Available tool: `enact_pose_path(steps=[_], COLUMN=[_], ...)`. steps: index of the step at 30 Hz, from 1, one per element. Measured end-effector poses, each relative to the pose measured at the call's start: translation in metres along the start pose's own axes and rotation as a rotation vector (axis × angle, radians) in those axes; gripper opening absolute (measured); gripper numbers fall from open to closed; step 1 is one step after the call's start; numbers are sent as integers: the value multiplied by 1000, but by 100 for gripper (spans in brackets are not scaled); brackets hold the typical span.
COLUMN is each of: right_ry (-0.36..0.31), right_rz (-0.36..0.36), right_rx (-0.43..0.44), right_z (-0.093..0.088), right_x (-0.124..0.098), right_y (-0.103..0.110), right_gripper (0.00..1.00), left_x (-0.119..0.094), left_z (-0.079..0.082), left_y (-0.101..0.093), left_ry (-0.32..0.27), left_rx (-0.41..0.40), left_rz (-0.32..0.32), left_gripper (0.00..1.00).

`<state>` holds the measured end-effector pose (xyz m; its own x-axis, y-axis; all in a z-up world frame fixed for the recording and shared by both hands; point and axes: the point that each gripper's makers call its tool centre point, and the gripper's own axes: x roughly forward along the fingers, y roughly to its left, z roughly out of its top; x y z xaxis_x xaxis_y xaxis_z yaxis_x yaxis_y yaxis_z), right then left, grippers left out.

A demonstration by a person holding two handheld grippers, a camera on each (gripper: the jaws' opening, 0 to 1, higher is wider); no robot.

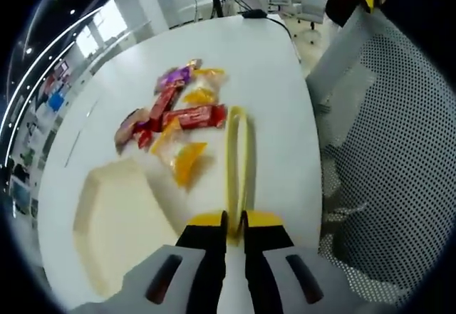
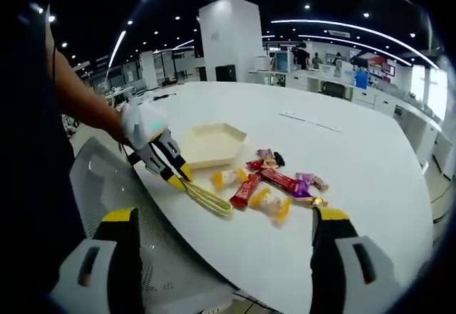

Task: Place the target food into the container with the food tongs after gripping and lifting it, then release it inside without dropping or visibly crushing the food.

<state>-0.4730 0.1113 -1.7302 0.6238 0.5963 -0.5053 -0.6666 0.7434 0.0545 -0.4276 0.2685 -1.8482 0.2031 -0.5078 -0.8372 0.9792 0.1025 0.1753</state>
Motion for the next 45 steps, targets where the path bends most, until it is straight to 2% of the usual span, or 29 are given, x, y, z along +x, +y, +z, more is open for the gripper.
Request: enact_pose_path(steps=[4, 7, 8, 9, 10, 11, 20, 29, 32, 38, 40, 41, 45], right_ry=[-1, 3, 4, 9, 9, 7, -37, -103, -123, -165, -178, -186, -206], right_rz=[-1, 1, 1, -1, 0, 6, 33, 97, 125, 175, 235, 237, 285], right_rx=[2, -2, -6, -22, -44, -43, -12, -41, -54, -73, -56, -72, -99], right_z=[1, 0, 0, 0, 0, 1, 18, 55, 70, 99, 109, 116, 134], right_x=[0, 0, 0, 0, 0, 0, -1, 0, 1, 3, 5, 7, 10], right_y=[-1, 0, 0, -1, 0, 1, -2, 2, 1, 7, 18, 20, 33], right_gripper=[100, 100, 100, 100, 100, 100, 100, 99, 93, 90, 90, 89, 80], left_x=[-2, -9, -11, -13, -18, -20, -68, -115, -127, -147, -155, -157, -166], left_z=[-1, 4, 6, 12, 13, 12, 25, 47, 51, 64, 73, 76, 87], left_y=[-2, 0, -1, -7, -5, -2, 24, 48, 53, 53, 51, 51, 51], left_ry=[-9, -41, -56, -90, -101, -90, -164, -208, -210, -221, -229, -237, -250], left_rx=[-13, -41, -50, -73, -82, -78, -135, -108, -85, -54, -87, -82, -70], left_rz=[-5, -7, -20, -60, -62, -56, -73, -45, -41, -46, -72, -77, -89], left_gripper=[2, 2, 2, 2, 2, 2, 2, 2, 2, 2, 2, 2, 2])
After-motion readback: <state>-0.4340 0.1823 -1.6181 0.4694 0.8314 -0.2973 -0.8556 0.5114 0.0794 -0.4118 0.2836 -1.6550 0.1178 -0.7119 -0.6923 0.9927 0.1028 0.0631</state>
